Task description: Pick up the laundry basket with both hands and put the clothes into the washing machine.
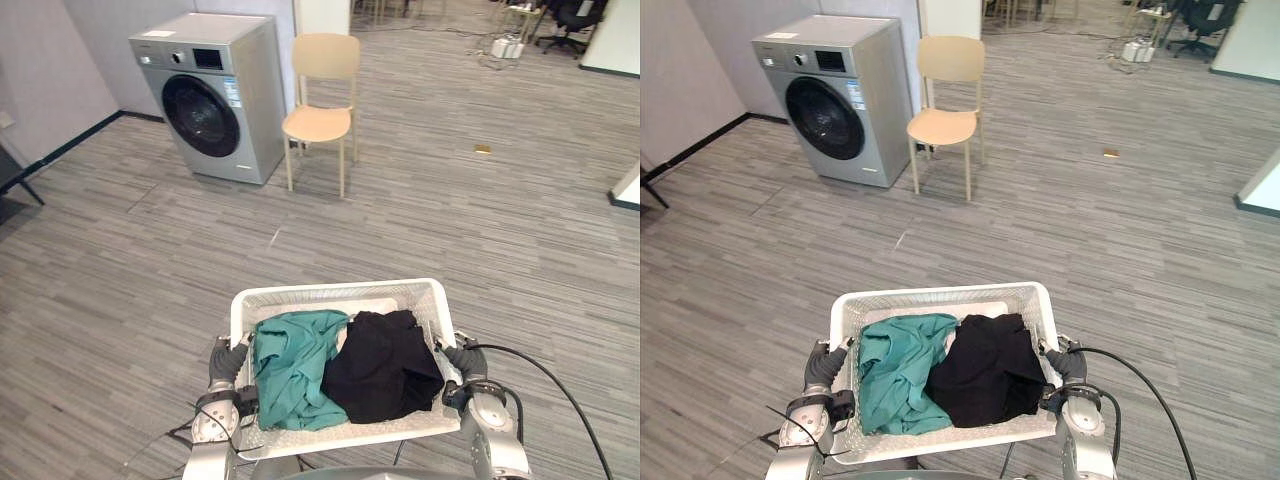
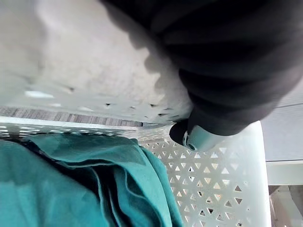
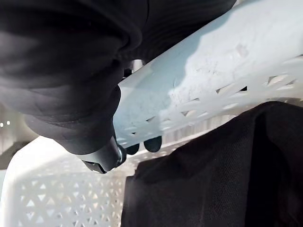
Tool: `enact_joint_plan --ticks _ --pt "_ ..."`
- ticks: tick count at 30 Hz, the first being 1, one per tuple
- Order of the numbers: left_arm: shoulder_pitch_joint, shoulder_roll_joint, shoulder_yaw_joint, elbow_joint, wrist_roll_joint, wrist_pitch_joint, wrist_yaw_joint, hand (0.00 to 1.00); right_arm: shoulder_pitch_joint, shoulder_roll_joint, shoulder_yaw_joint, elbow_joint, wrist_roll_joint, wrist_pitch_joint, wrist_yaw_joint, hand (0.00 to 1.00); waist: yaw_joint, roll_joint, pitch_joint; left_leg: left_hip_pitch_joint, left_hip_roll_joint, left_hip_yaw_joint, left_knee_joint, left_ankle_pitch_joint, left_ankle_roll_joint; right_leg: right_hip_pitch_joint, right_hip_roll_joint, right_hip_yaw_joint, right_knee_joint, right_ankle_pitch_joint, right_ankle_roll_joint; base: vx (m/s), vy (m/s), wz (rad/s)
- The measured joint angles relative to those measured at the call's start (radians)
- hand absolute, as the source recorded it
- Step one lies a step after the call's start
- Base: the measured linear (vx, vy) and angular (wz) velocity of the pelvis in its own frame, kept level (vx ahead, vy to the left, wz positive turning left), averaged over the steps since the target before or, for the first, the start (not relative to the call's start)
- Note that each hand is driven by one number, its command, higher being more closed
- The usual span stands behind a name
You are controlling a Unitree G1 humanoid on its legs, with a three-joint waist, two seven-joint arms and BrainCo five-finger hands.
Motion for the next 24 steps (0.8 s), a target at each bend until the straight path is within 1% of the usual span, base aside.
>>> enact_joint_plan --ticks 1,2,3,4,5,6,7,8,9,10,11,12,13,14,15,16,17,18,19,20,21,22,23,24 --pt "-0.002 0.006 -0.006 0.000 -0.001 -0.003 0.000 1.00 0.001 0.011 -0.004 -0.001 0.000 0.000 0.000 1.00 -0.004 -0.022 0.017 0.000 -0.024 0.000 0.023 -0.019 0.020 -0.031 -0.033 0.003 0.097 -0.059 -0.050 -0.01 0.058 0.26" --pt "-0.002 0.006 -0.011 -0.001 -0.001 -0.003 0.000 1.00 0.001 0.010 -0.004 -0.002 0.000 0.000 0.000 1.00 -0.005 -0.021 0.027 -0.004 -0.028 -0.001 0.060 -0.042 0.031 -0.040 -0.044 0.007 0.148 -0.087 -0.081 0.02 0.100 0.05" --pt "0.003 0.010 -0.014 -0.003 -0.001 -0.003 0.000 1.00 0.000 0.009 0.000 0.000 0.000 0.002 0.001 1.00 0.002 -0.018 0.042 0.004 -0.027 0.002 0.103 -0.092 0.037 -0.087 -0.062 0.056 0.296 -0.111 -0.106 0.00 0.082 -0.33" --pt "0.006 0.020 -0.003 -0.003 -0.003 -0.002 0.001 1.00 -0.003 0.019 0.005 0.001 0.000 0.008 0.004 1.00 0.001 -0.040 0.058 0.024 -0.034 0.020 0.092 -0.101 0.046 -0.158 -0.085 0.114 0.449 -0.079 -0.109 -0.03 0.070 -0.32" --pt "0.006 0.053 -0.002 -0.003 -0.011 -0.002 -0.001 1.00 0.005 0.038 0.016 0.005 0.001 0.009 0.004 1.00 -0.010 -0.045 0.077 0.057 -0.037 0.021 0.052 -0.101 0.047 -0.225 -0.087 0.150 0.566 -0.041 -0.144 -0.02 0.021 -0.18" --pt "0.007 0.077 -0.001 -0.003 -0.016 -0.002 -0.001 1.00 0.000 0.056 0.017 0.021 0.003 0.012 0.004 1.00 -0.025 -0.075 0.077 0.092 -0.050 0.014 -0.014 -0.098 0.052 -0.248 -0.070 0.155 0.548 -0.081 -0.132 0.08 0.005 -0.06" --pt "0.008 0.090 0.008 -0.005 -0.018 -0.002 -0.001 1.00 -0.006 0.073 0.018 0.025 0.003 0.017 0.004 1.00 -0.024 -0.108 0.075 0.122 -0.074 0.011 -0.068 -0.101 0.056 -0.256 -0.066 0.150 0.495 -0.122 -0.137 0.26 -0.023 -0.18" --pt "0.002 0.093 0.022 -0.016 -0.021 -0.003 0.000 1.00 -0.020 0.078 0.021 0.012 0.002 0.017 0.005 1.00 -0.029 -0.120 0.082 0.101 -0.069 0.016 0.025 -0.118 0.066 -0.263 -0.033 0.125 0.416 -0.169 -0.144 0.32 -0.050 -0.16" --pt "-0.026 0.087 0.017 -0.019 -0.032 -0.005 0.000 1.00 -0.035 0.065 0.019 0.000 0.008 0.011 0.006 1.00 -0.031 -0.117 0.113 0.090 -0.039 -0.004 0.107 -0.161 0.047 -0.243 0.012 0.155 0.386 -0.128 -0.102 0.28 -0.073 0.12" --pt "-0.046 0.083 -0.006 -0.010 -0.030 0.002 -0.002 1.00 -0.028 0.064 0.002 0.000 0.018 0.014 0.000 1.00 -0.032 -0.088 0.140 0.099 -0.033 -0.042 0.131 -0.196 0.048 -0.268 0.025 0.187 0.444 -0.139 -0.085 0.14 -0.054 0.19" --pt "-0.046 0.085 -0.016 -0.009 -0.028 0.003 -0.002 1.00 -0.027 0.057 -0.008 -0.003 0.018 0.017 -0.001 1.00 -0.031 -0.075 0.139 0.097 -0.021 -0.050 0.135 -0.205 0.041 -0.278 0.051 0.224 0.421 -0.154 -0.083 0.06 -0.027 0.56" --pt "-0.053 0.084 -0.024 -0.009 -0.023 0.005 -0.002 1.00 -0.017 0.045 0.003 -0.015 0.029 0.018 -0.002 1.00 -0.047 -0.062 0.138 0.073 -0.014 -0.092 0.151 -0.220 0.019 -0.261 0.088 0.277 0.352 -0.151 -0.072 0.14 -0.077 0.89" --pt "-0.054 0.069 -0.023 -0.009 -0.018 0.006 -0.002 1.00 0.006 0.041 0.011 -0.041 0.043 0.019 -0.012 1.00 -0.061 -0.054 0.134 0.070 0.005 -0.144 0.180 -0.246 0.002 -0.241 0.123 0.278 0.366 -0.145 -0.057 0.20 -0.127 1.00" --pt "-0.047 0.057 -0.024 -0.009 -0.015 0.007 -0.002 1.00 0.018 0.033 0.019 -0.052 0.045 0.019 -0.013 1.00 -0.061 -0.039 0.133 0.084 0.030 -0.149 0.172 -0.254 0.000 -0.226 0.140 0.257 0.372 -0.165 -0.070 0.32 -0.213 0.65" --pt "-0.010 0.048 -0.001 -0.026 -0.015 0.012 -0.002 1.00 0.045 0.029 0.046 -0.083 0.044 0.020 -0.012 1.00 -0.049 -0.015 0.128 0.092 0.072 -0.132 0.257 -0.246 0.011 -0.180 0.163 0.218 0.359 -0.197 -0.095 0.41 -0.184 0.53" --pt "0.007 0.043 0.004 -0.049 -0.015 0.013 -0.002 1.00 0.075 0.024 0.067 -0.126 0.049 0.020 -0.013 1.00 -0.059 0.014 0.133 -0.021 0.142 -0.124 0.507 -0.186 0.081 -0.133 0.196 0.157 0.377 -0.232 -0.116 0.42 -0.208 0.51" --pt "0.011 0.042 0.005 -0.054 -0.015 0.014 -0.006 1.00 0.087 0.023 0.070 -0.137 0.057 0.020 -0.013 1.00 -0.052 0.021 0.134 -0.056 0.178 -0.111 0.605 -0.133 0.085 -0.112 0.212 0.146 0.380 -0.242 -0.129 0.53 -0.266 0.38" --pt "0.030 0.042 0.010 -0.067 -0.017 0.014 -0.017 1.00 0.097 0.015 0.080 -0.150 0.063 0.021 -0.013 1.00 -0.025 0.039 0.124 -0.112 0.246 -0.095 0.746 0.001 0.096 -0.061 0.245 0.134 0.367 -0.251 -0.146 0.46 -0.254 -0.04" --pt "0.036 0.042 0.009 -0.079 -0.018 0.014 -0.020 1.00 0.102 0.010 0.085 -0.165 0.064 0.020 -0.018 1.00 -0.011 0.041 0.120 -0.156 0.270 -0.094 0.839 0.017 0.079 -0.009 0.259 0.131 0.324 -0.261 -0.163 0.68 -0.267 -0.08" --pt "0.036 0.039 0.005 -0.101 -0.018 0.012 -0.022 1.00 0.094 0.008 0.072 -0.167 0.075 0.019 -0.028 1.00 0.000 0.042 0.120 -0.212 0.280 -0.071 0.937 0.000 0.090 0.066 0.271 0.132 0.247 -0.261 -0.165 0.42 -0.117 0.03" --pt "0.036 0.039 0.005 -0.109 -0.018 0.012 -0.023 1.00 0.092 0.007 0.072 -0.169 0.078 0.019 -0.033 1.00 0.000 0.042 0.120 -0.226 0.280 -0.050 0.952 -0.013 0.090 0.095 0.273 0.133 0.217 -0.260 -0.167 0.50 -0.109 0.11" --pt "0.035 0.040 0.008 -0.114 -0.017 0.011 -0.024 1.00 0.091 0.007 0.074 -0.177 0.080 0.019 -0.034 1.00 0.001 0.040 0.120 -0.250 0.279 -0.013 0.958 -0.036 0.089 0.139 0.274 0.133 0.172 -0.259 -0.168 0.39 -0.023 0.14" --pt "0.020 0.042 0.015 -0.113 -0.017 0.010 -0.024 1.00 0.085 0.008 0.077 -0.185 0.083 0.019 -0.034 1.00 0.008 0.031 0.122 -0.294 0.279 0.057 0.900 -0.081 0.093 0.198 0.274 0.129 0.104 -0.259 -0.168 0.49 -0.018 0.14" --pt "0.016 0.043 0.016 -0.113 -0.017 0.010 -0.024 1.00 0.084 0.009 0.077 -0.186 0.084 0.019 -0.034 1.00 0.011 0.028 0.124 -0.304 0.279 0.071 0.878 -0.086 0.096 0.209 0.274 0.127 0.092 -0.259 -0.168 0.47 0.020 0.15"
